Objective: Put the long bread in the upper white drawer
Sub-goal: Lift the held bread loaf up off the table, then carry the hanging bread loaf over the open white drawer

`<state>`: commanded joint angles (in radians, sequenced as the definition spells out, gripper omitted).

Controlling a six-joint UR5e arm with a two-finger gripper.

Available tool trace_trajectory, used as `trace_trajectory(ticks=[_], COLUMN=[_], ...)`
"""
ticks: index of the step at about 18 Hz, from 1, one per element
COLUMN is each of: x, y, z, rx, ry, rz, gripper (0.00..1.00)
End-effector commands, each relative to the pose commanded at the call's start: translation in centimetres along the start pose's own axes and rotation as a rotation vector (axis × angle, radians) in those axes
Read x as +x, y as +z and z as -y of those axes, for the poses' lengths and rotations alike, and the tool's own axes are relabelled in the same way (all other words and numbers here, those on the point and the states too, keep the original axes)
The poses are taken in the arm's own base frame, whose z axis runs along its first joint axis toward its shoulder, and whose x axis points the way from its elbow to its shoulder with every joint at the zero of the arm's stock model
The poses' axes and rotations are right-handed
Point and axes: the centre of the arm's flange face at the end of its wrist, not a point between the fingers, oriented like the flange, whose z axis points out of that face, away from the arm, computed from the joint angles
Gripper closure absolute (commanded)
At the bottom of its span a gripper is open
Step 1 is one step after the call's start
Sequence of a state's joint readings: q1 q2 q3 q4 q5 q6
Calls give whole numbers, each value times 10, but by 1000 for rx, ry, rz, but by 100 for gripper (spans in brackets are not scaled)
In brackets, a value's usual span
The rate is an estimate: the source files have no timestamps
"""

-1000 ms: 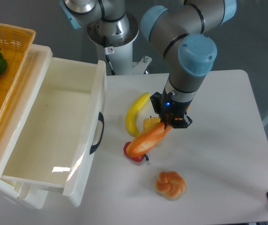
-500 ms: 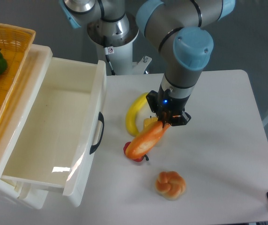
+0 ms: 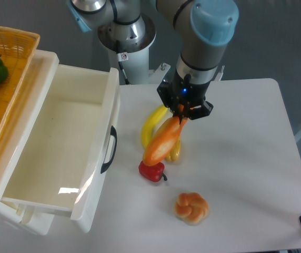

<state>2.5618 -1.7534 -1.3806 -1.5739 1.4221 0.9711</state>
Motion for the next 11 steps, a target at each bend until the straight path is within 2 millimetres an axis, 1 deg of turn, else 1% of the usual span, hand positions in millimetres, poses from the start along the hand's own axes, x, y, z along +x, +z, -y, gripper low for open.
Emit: trace_trajectory(ticks=[1,3,5,9,11], x=[3,14,21,50,68], y=[-2,-16,-19,-30,-34], z=[2,3,5,15,26], rx=[20,72,89,125,148], ry=[-15,-77,-143,-231,-260], rz=[-9,-19,-44,-83,-110], gripper=[100,100,100,100,100])
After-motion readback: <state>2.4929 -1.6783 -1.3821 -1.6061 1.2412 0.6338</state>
